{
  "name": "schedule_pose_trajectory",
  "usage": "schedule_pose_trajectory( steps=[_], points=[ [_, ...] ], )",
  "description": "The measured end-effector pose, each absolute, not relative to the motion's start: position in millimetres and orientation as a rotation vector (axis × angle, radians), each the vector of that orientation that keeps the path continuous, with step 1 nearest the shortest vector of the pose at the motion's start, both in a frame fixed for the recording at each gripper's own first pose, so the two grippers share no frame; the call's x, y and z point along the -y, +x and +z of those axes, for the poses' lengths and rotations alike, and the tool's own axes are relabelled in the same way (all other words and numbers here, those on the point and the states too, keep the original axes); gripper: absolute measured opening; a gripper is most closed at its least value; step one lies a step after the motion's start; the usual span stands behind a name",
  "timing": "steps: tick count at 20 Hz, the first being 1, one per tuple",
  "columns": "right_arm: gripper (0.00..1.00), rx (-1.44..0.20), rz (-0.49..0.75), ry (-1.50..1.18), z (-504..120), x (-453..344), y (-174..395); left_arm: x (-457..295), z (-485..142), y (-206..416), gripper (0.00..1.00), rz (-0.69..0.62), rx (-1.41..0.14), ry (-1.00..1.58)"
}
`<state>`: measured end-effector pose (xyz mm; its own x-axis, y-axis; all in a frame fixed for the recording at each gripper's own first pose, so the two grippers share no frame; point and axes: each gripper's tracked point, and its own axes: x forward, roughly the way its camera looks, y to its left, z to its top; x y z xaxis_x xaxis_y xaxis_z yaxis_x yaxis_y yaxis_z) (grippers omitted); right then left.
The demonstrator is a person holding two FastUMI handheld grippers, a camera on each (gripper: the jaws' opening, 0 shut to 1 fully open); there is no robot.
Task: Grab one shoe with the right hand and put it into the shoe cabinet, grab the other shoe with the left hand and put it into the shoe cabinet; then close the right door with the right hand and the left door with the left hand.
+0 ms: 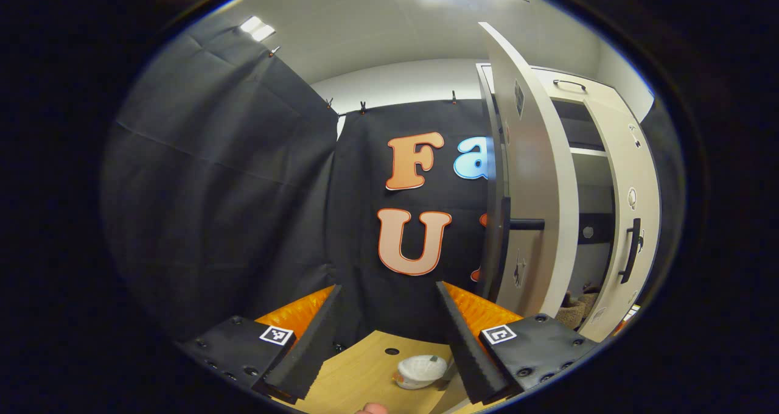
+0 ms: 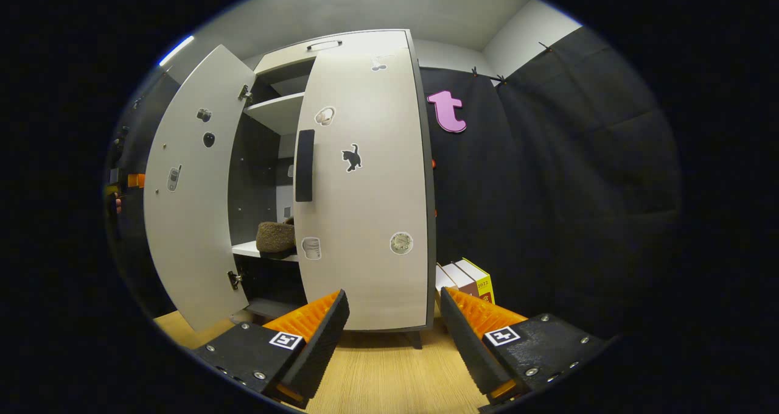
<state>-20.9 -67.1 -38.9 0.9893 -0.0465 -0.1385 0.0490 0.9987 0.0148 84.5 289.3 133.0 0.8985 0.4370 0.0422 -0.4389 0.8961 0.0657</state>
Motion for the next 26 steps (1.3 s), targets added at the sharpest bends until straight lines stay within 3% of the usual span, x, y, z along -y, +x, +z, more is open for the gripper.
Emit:
schedule_pose_trajectory(
  steps=[9, 10, 11, 12, 18, 26],
  points=[
    [0.93, -0.127, -0.052, 0.029, -34.8, 71.1, -17.2, -263.2, 128.0, 89.4, 0.96, 0.402, 0.006, 0.137],
    [0.93, -0.126, -0.046, 0.026, -33.9, 69.6, -16.4, -255.1, 127.3, 89.9, 0.99, 0.386, 0.007, 0.134],
    [0.93, -0.126, -0.042, 0.024, -34.0, 68.6, -16.1, -245.2, 125.9, 89.8, 0.93, 0.365, 0.008, 0.124],
    [0.93, -0.127, -0.039, 0.022, -34.0, 68.4, -16.3, -233.3, 124.0, 91.6, 0.96, 0.338, 0.007, 0.110],
    [0.93, -0.123, -0.052, 0.020, -29.0, 76.4, -22.5, -147.1, 111.8, 124.0, 0.94, 0.136, -0.012, 0.064],
    [0.93, -0.144, -0.127, 0.017, -33.1, 102.5, -37.8, -95.3, 89.9, 150.4, 0.94, 0.038, -0.040, 0.015]
  ],
)
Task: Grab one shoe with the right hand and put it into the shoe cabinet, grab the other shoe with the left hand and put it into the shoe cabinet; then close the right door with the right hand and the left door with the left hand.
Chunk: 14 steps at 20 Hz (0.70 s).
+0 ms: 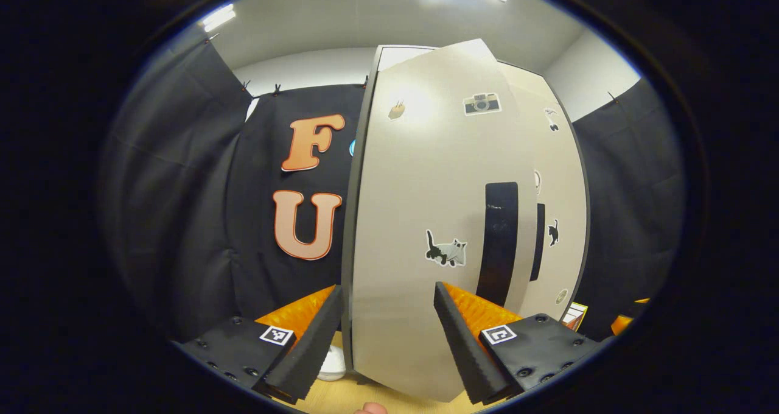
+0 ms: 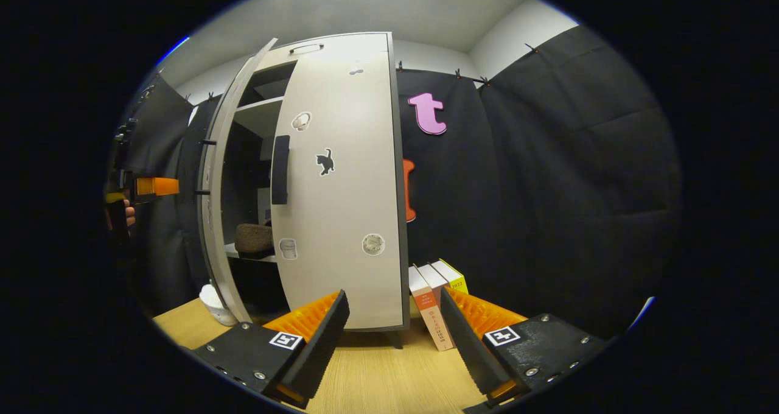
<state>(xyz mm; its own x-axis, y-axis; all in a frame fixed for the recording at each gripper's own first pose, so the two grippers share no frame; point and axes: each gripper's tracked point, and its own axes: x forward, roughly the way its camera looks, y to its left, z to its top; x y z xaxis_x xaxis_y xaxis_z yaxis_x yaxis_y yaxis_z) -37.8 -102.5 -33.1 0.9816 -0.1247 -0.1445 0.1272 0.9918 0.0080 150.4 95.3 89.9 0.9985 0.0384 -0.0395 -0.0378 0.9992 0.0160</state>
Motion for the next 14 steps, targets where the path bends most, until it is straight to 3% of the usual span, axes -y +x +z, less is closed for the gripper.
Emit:
schedule_pose_trajectory(
  steps=[14],
  points=[
    [0.93, -0.135, -0.216, 0.012, -29.8, 133.4, -48.5, -34.3, 86.0, 204.0, 0.99, -0.069, -0.038, 0.027]
  ],
)
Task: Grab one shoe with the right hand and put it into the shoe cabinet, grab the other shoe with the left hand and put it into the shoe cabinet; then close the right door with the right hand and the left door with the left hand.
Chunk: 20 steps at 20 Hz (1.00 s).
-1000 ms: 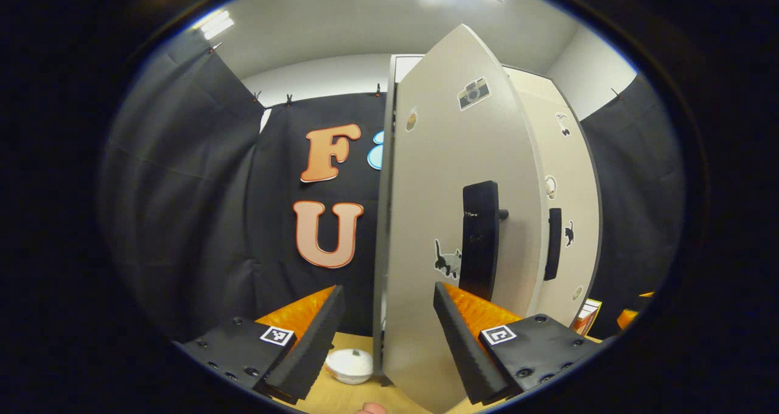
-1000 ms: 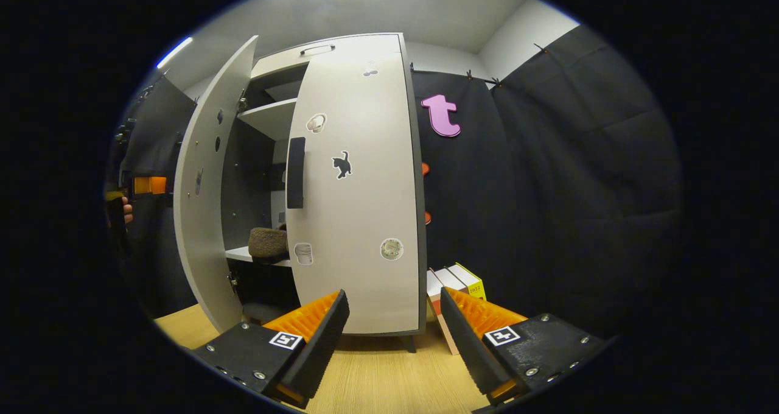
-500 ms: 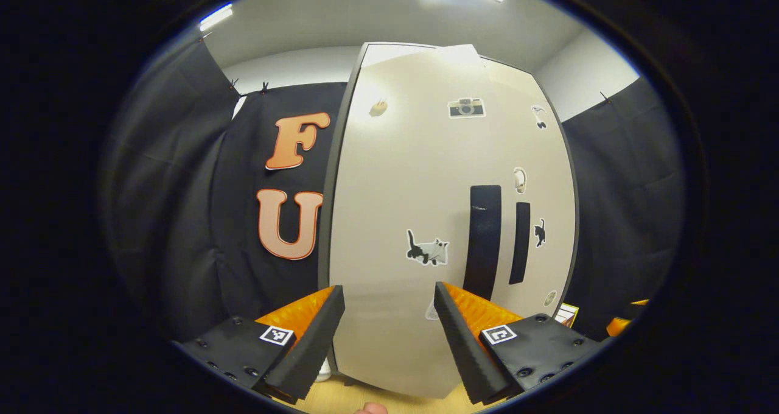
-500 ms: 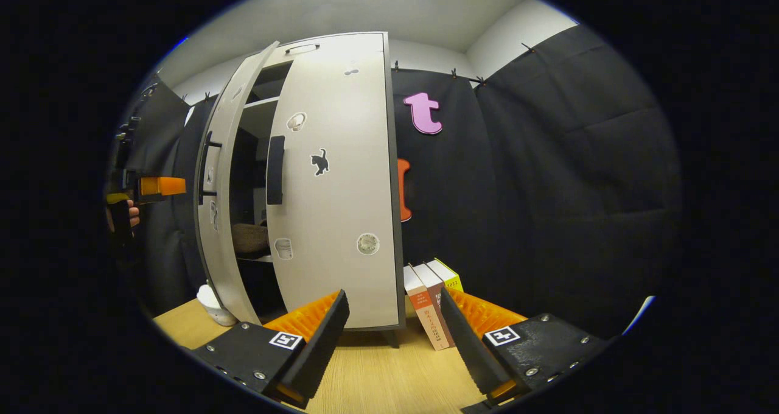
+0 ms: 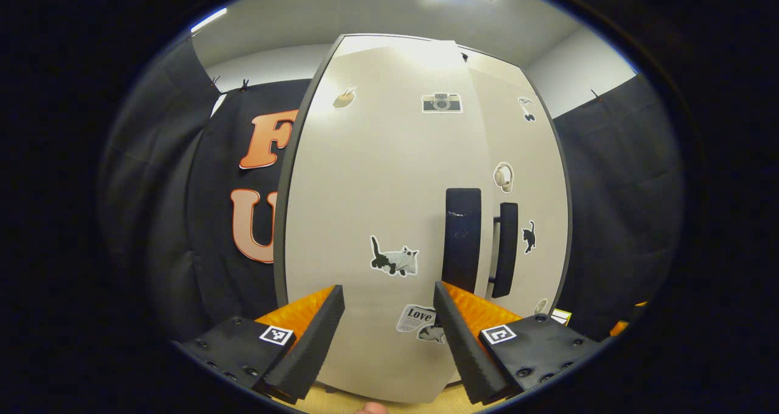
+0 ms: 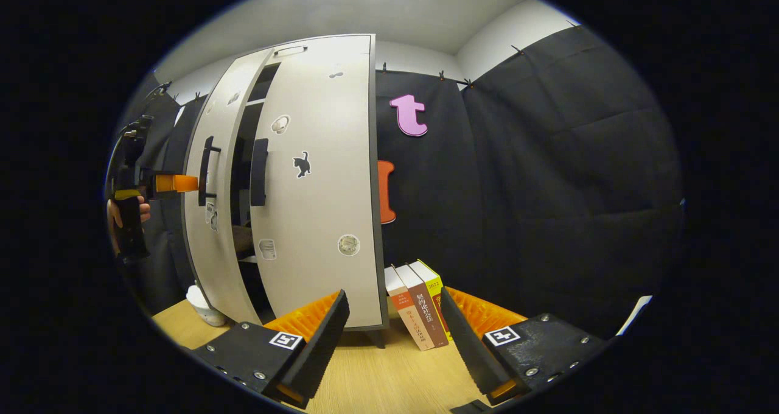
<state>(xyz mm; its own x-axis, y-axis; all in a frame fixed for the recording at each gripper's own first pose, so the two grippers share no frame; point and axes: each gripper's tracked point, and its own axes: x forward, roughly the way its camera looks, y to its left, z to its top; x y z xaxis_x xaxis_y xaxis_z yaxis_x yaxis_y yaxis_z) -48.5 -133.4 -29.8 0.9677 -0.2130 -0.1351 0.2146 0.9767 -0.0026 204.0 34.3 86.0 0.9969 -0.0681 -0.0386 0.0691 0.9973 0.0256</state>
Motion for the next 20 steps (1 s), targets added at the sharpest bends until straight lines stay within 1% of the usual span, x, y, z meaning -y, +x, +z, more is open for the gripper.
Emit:
schedule_pose_trajectory(
  steps=[1, 3, 4, 5, 6, 10, 19, 20],
  points=[
    [0.93, -0.137, -0.223, 0.014, -30.2, 135.7, -48.6, -32.6, 85.0, 207.7, 0.96, -0.071, -0.037, 0.032],
    [0.93, -0.136, -0.230, 0.024, -29.2, 138.2, -49.6, -28.7, 82.0, 215.3, 0.96, -0.075, -0.041, 0.027],
    [0.93, -0.136, -0.232, 0.028, -28.9, 139.4, -49.4, -26.9, 79.8, 221.2, 0.94, -0.077, -0.048, 0.022],
    [0.93, -0.134, -0.234, 0.029, -28.1, 140.6, -49.3, -25.6, 76.9, 228.0, 0.94, -0.079, -0.053, 0.015],
    [0.93, -0.133, -0.237, 0.027, -28.4, 141.8, -48.6, -25.3, 75.4, 234.2, 0.96, -0.081, -0.057, 0.009],
    [0.93, -0.139, -0.241, 0.020, -30.9, 146.0, -46.8, -17.3, 71.1, 256.0, 0.96, -0.077, -0.058, 0.024],
    [0.93, -0.146, -0.247, 0.019, -32.1, 150.6, -45.2, -12.8, 66.3, 274.1, 0.96, -0.078, -0.049, 0.035],
    [0.93, -0.146, -0.246, 0.021, -33.2, 150.8, -45.9, -13.3, 65.5, 276.0, 0.94, -0.078, -0.050, 0.035]
  ],
)
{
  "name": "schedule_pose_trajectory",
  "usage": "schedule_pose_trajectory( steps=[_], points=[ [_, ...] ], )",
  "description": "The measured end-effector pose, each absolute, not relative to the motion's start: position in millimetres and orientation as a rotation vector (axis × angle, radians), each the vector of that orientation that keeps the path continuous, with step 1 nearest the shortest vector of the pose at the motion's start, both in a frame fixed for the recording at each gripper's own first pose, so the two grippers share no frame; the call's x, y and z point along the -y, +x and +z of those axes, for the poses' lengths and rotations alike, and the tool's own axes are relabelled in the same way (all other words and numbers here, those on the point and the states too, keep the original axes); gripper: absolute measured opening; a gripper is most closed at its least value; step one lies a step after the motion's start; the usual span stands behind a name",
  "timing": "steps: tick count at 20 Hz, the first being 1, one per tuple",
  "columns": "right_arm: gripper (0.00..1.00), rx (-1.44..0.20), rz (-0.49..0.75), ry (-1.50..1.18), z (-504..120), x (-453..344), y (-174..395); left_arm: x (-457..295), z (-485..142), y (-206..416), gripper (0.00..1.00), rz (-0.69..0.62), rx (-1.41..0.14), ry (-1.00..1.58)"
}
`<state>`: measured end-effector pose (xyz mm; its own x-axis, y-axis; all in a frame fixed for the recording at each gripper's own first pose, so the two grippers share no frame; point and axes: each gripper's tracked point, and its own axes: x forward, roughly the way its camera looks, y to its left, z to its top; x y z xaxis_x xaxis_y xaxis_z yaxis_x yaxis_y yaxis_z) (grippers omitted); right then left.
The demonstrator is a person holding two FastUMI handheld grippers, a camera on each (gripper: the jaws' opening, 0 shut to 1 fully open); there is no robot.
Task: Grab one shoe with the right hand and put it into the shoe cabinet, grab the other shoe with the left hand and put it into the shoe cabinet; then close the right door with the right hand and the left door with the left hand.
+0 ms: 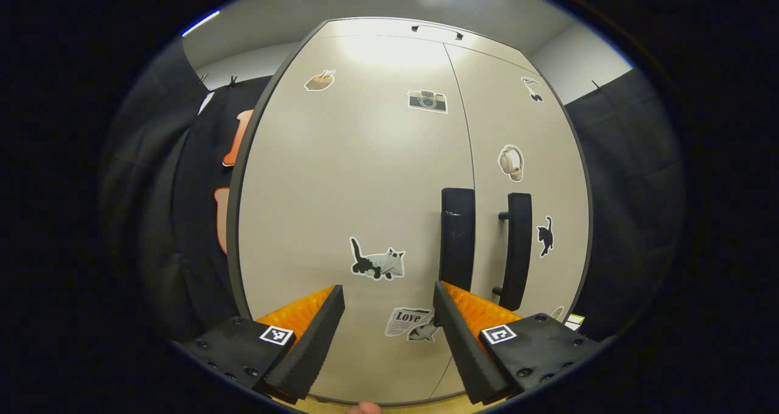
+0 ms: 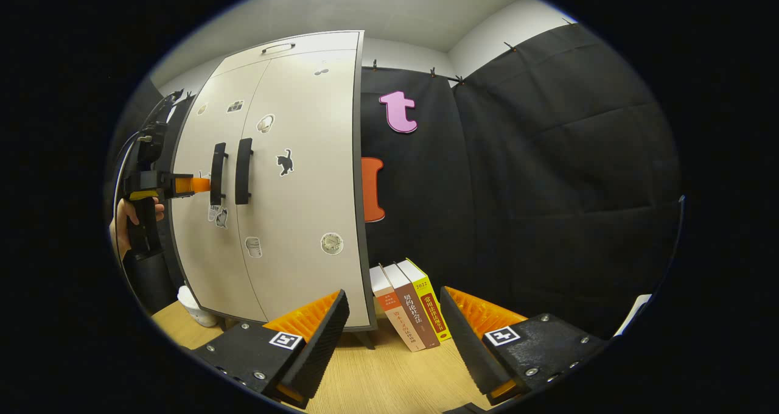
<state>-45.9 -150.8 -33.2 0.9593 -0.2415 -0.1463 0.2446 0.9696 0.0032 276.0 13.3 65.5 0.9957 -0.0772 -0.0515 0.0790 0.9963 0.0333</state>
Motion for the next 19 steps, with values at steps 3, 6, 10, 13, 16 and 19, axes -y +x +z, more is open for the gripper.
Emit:
schedule_pose_trajectory(
  steps=[3, 6, 10, 13, 16, 19],
  points=[
    [0.93, -0.143, -0.233, 0.030, -33.0, 146.7, -42.3, -17.8, 60.7, 269.6, 0.97, -0.067, -0.070, 0.015],
    [0.93, -0.146, -0.219, 0.015, -33.7, 142.6, -42.0, -25.1, 70.5, 249.8, 0.96, -0.053, -0.054, 0.016],
    [0.93, -0.144, -0.186, 0.027, -34.2, 130.7, -36.5, -36.0, 90.7, 214.3, 0.96, -0.031, -0.022, 0.049],
    [0.93, -0.135, -0.161, 0.026, -32.3, 120.6, -32.4, -46.0, 92.4, 186.6, 0.96, -0.007, -0.009, 0.062],
    [0.93, -0.117, -0.141, 0.029, -27.0, 113.9, -30.2, -56.5, 81.2, 157.4, 0.96, 0.020, -0.009, 0.048],
    [0.93, -0.102, -0.133, 0.015, -25.5, 111.3, -31.5, -67.3, 63.9, 131.0, 0.96, 0.057, -0.028, 0.037]
  ],
)
